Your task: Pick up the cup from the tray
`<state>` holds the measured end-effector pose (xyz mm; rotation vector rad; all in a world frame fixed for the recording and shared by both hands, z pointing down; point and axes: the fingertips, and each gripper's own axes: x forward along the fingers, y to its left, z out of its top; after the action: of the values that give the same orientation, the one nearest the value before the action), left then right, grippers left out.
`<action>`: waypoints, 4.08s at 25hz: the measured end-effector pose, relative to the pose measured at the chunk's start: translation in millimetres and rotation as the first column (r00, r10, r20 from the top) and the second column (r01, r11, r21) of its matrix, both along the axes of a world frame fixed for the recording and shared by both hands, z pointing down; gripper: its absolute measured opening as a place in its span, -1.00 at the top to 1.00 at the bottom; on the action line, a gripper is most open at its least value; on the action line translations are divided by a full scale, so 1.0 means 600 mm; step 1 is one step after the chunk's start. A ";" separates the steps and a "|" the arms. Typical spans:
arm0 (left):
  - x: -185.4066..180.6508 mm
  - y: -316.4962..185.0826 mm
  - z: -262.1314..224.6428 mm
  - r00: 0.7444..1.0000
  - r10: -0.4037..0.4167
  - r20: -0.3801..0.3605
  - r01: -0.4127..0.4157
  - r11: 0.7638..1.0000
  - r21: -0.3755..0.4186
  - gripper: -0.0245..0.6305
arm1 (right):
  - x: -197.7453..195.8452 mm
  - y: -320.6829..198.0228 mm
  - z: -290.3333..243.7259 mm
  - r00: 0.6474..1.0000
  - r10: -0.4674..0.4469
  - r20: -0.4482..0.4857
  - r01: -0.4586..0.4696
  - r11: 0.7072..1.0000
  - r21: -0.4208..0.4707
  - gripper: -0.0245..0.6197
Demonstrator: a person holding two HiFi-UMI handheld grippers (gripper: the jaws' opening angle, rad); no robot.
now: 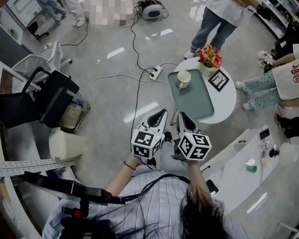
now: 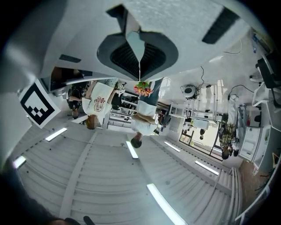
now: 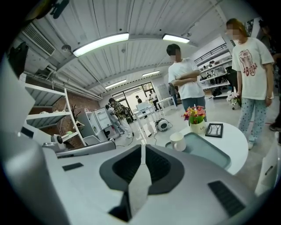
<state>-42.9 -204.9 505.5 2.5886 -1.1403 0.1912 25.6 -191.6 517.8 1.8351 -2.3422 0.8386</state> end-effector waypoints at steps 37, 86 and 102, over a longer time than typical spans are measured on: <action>0.110 -0.282 0.122 0.996 -0.059 0.070 0.069 0.987 -0.144 0.86 | 0.120 -0.349 0.261 0.994 -0.082 -0.065 0.062 0.960 -0.273 -0.08; 0.015 -0.286 0.149 0.980 -0.147 0.131 0.172 0.965 -0.198 0.86 | 0.142 -0.390 0.356 0.961 -0.088 -0.262 -0.002 0.946 -0.324 -0.29; -0.006 -0.214 0.100 0.991 -0.107 0.086 0.117 0.984 -0.132 0.86 | 0.131 -0.322 0.181 0.990 -0.004 -0.143 -0.023 0.981 -0.190 -0.29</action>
<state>-46.6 -333.4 565.8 2.4095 -1.2507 0.3365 104.3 -385.1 626.5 1.7670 -2.0898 0.8685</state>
